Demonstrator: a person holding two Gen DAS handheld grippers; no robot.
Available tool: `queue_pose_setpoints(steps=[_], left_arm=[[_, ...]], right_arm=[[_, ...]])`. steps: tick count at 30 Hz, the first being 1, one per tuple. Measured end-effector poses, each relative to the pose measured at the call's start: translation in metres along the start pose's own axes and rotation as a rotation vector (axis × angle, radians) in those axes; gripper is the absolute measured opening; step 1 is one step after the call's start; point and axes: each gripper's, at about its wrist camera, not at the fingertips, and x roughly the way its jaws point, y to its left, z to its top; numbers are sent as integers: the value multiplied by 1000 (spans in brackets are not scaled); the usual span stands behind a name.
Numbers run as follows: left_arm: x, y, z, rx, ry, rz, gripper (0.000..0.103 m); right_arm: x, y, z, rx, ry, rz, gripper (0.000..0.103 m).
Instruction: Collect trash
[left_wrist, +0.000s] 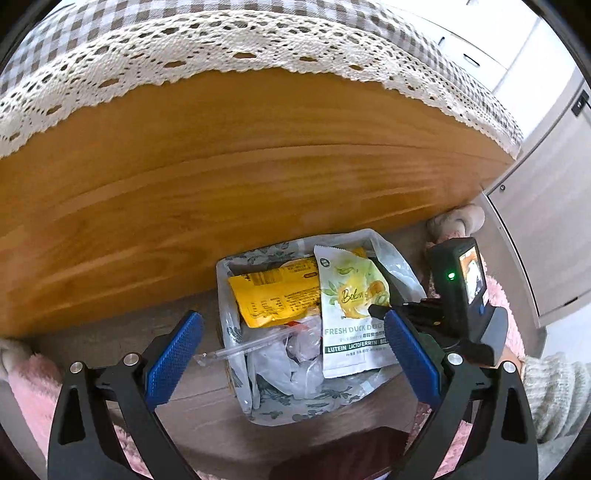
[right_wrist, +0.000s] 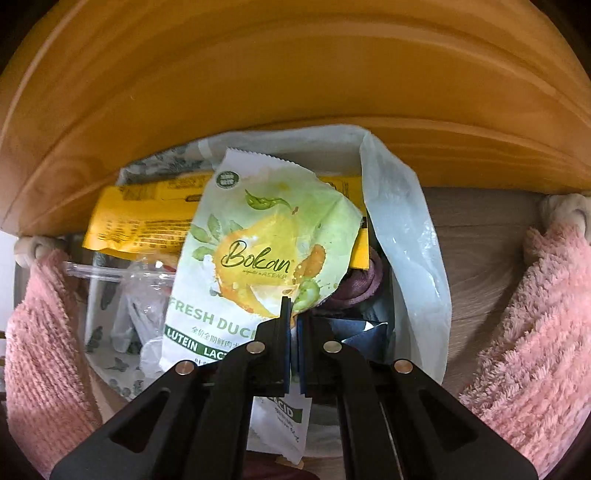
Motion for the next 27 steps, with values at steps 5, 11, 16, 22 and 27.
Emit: queue_pose_setpoints(steps=[5,11,16,22,27], left_arm=[[4,1,-4,-21,4,3,95],[7,-5,-11,-3,17,16,95],[22,-7,-15,-11,49,27,95],[25,-7,-19,-25,63,29,95],[23,-9,-21,-27,58,33,95]], right_arm=[[4,11,0,-34,2,-38,3],[-2,18,0,-44,-20,-49,6],[-10,15,1,-46,-19,-51,6],[-26,19,0,-49,-55,-45,28],[-43,24,-3,-68,-84,-56,54]])
